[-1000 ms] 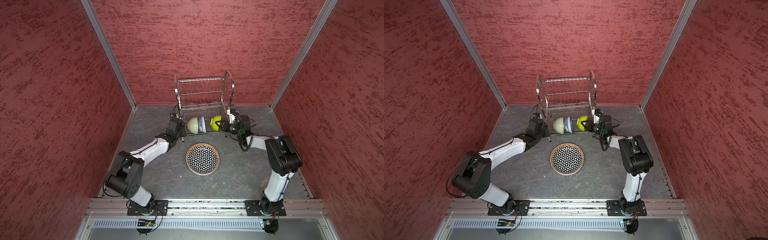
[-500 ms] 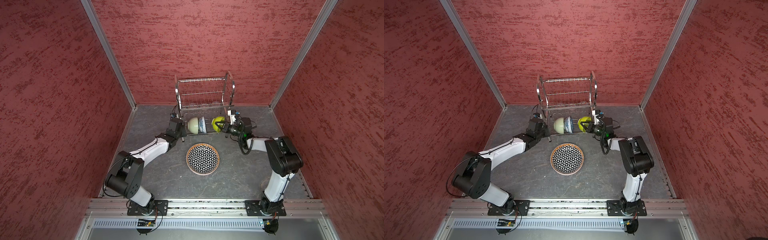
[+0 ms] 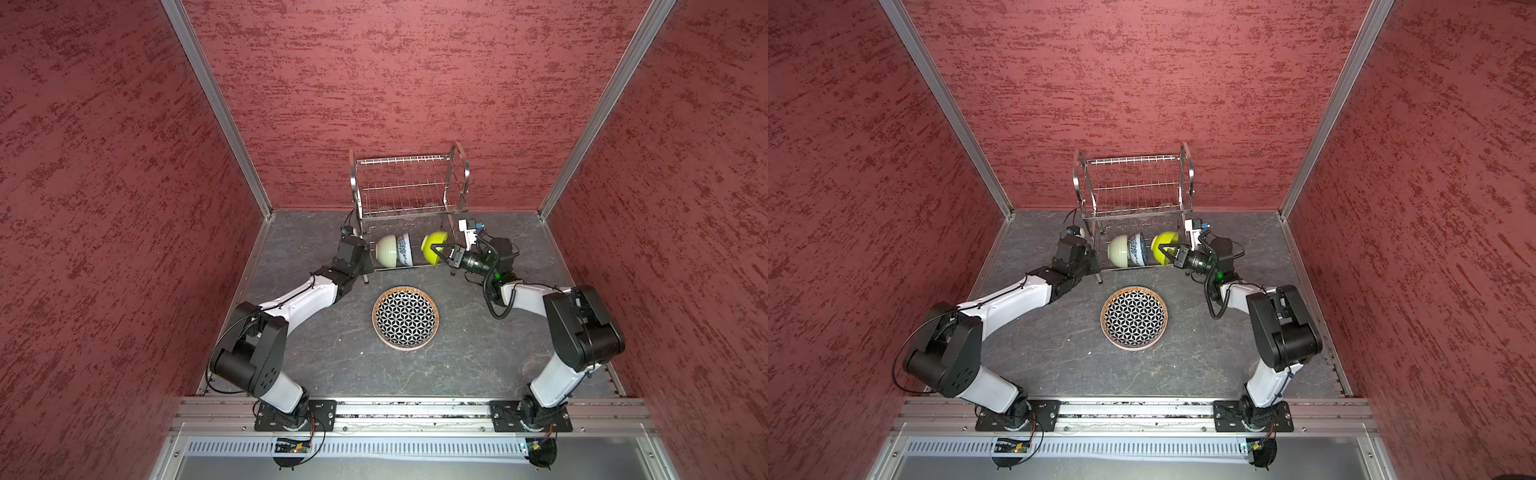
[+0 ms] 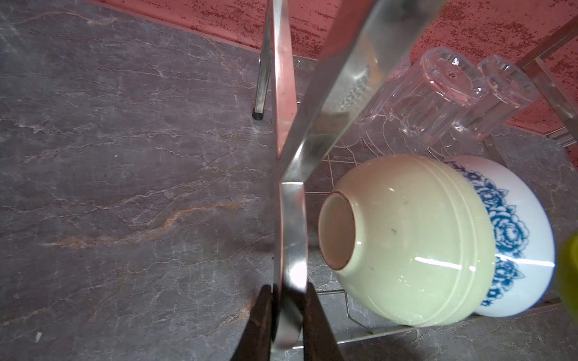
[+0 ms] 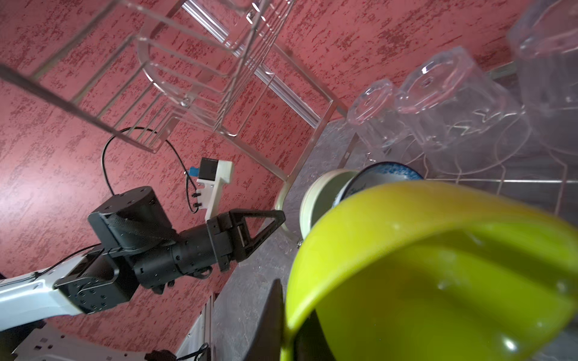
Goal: Unload the mixed dishes from the dish rack
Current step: 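Pull the lime-green bowl out of the rack toward the robot with the right gripper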
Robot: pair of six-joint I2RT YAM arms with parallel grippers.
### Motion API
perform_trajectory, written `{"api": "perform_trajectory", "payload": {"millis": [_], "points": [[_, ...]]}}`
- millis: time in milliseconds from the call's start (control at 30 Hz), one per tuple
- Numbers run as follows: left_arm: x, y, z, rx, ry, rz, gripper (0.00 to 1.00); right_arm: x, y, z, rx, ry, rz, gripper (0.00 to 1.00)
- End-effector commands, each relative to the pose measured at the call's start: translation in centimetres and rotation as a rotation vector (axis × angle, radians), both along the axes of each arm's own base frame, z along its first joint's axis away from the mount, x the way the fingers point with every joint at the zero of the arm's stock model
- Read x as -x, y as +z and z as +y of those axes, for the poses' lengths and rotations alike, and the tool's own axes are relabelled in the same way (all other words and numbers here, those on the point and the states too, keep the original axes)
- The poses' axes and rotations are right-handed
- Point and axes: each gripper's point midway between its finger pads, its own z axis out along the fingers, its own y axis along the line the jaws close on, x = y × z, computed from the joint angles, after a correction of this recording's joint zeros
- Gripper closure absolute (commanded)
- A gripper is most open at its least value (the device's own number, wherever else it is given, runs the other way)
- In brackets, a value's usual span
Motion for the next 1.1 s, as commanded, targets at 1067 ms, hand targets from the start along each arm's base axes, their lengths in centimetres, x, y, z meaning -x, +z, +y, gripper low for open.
{"api": "perform_trajectory", "payload": {"millis": [1067], "points": [[0.5, 3.0, 0.7, 0.082, 0.032, -0.035, 0.89, 12.1, -11.2, -6.6, 1.120, -0.155, 0.404, 1.00]]}}
